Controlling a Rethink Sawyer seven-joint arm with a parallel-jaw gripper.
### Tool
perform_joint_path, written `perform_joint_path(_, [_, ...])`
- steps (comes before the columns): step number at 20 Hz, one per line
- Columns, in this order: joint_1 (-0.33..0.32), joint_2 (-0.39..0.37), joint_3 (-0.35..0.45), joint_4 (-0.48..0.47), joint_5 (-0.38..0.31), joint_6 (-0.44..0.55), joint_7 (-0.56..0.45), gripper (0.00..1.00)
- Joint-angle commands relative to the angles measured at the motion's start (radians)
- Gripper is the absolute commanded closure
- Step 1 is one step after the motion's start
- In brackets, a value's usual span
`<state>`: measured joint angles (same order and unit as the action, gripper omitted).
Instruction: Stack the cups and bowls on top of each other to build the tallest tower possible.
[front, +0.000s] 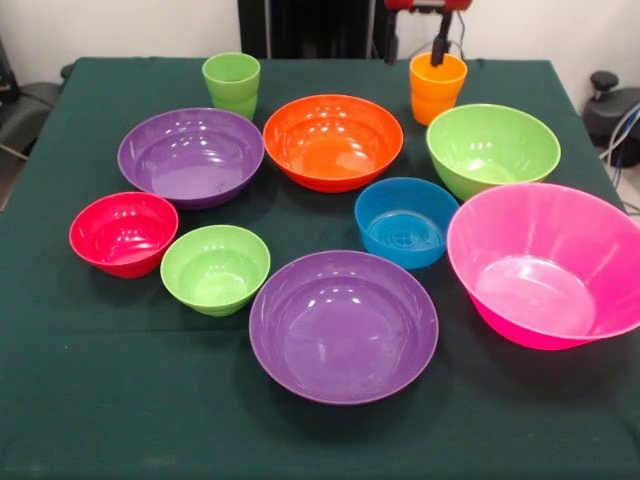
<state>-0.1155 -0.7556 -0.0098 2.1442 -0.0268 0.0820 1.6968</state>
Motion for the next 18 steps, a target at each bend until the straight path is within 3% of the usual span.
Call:
perform_joint_path(1, [-0.044, 0.169, 0.137, -0.052, -0.006, 0.011, 0.119, 0.00])
perform_joint_path(6, [-0.013, 0.157, 0.110, -0.081, 0.013, 0.039, 0.130, 0.00])
perform_joint_path(13, [0.080, 0.031, 0.012, -0.061, 0.093, 0.106, 0.216, 0.00])
perform_joint_path(18, [0.108, 0.008, -0.046, -0.066, 0.123, 0.121, 0.238, 0.00])
